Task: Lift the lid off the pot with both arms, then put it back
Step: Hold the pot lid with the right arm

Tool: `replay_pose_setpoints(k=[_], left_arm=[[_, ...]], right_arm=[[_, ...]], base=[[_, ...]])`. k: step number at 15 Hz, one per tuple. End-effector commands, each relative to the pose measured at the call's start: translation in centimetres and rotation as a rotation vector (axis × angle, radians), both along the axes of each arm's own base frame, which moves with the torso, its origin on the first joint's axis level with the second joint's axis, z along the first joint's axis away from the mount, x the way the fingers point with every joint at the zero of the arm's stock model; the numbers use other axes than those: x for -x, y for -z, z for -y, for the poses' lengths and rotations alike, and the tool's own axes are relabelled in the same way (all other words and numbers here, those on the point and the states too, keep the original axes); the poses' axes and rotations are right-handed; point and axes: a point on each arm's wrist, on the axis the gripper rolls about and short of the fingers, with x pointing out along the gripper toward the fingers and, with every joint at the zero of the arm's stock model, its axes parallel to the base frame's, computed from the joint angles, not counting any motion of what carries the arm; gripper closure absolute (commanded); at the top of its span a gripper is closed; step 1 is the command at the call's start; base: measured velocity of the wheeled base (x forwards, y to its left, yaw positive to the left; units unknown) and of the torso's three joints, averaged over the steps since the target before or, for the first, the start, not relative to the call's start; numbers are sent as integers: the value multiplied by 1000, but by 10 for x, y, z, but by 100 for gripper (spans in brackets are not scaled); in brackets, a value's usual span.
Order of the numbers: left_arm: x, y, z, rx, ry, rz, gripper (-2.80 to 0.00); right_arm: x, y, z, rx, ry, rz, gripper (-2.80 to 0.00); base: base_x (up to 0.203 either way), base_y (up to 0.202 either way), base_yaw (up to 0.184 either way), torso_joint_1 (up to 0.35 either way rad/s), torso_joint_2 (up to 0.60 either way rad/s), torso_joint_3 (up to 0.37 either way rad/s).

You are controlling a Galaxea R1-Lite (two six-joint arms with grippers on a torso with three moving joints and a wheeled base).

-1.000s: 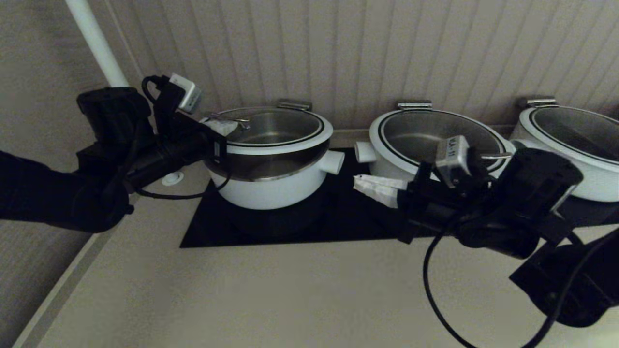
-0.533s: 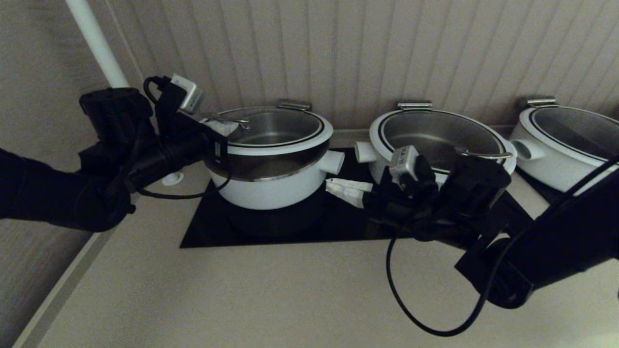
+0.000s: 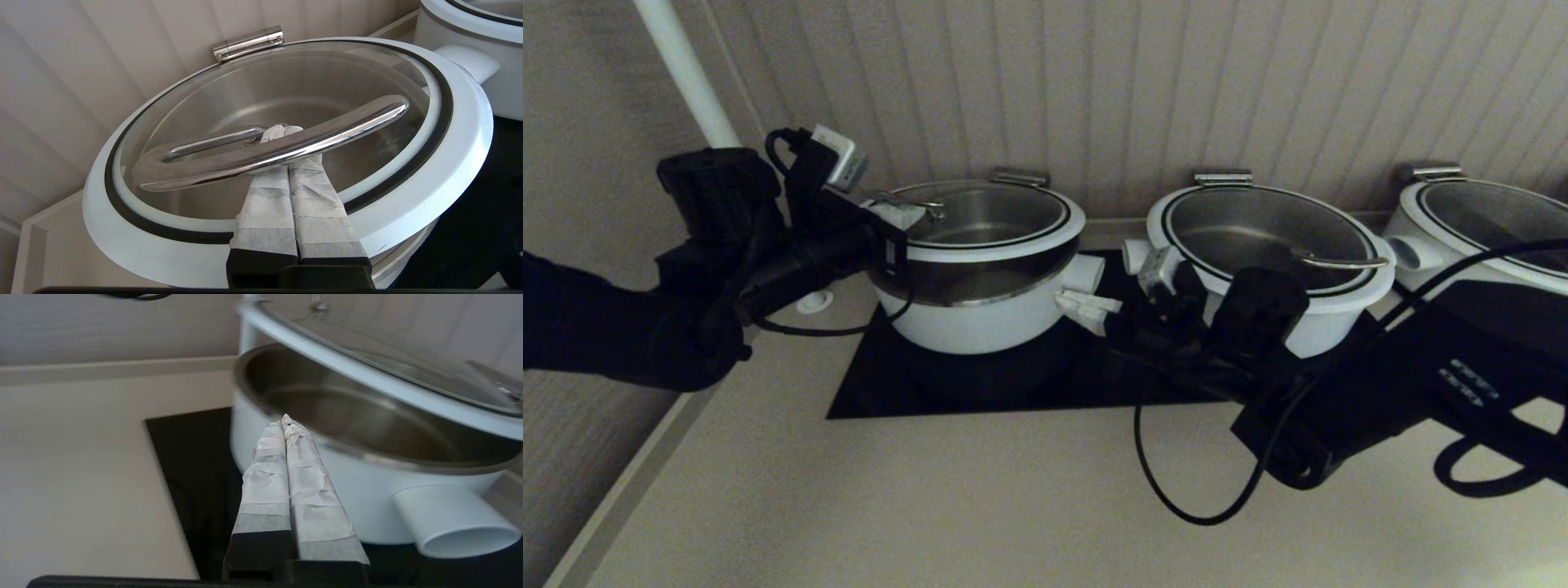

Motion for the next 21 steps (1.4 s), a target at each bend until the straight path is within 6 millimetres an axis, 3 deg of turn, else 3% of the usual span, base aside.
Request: replay_pose_setpoints(k=[1, 21], left_arm=[[2, -4, 0, 1, 1, 17, 0], [10, -14, -1, 4, -5, 46, 0]], right_arm=[[-10, 3, -5, -13, 8, 10, 0], [-58, -6, -30, -66, 30, 40, 0]], base=[[0, 0, 0, 0, 0, 0], [0, 0, 0, 0, 0, 0]])
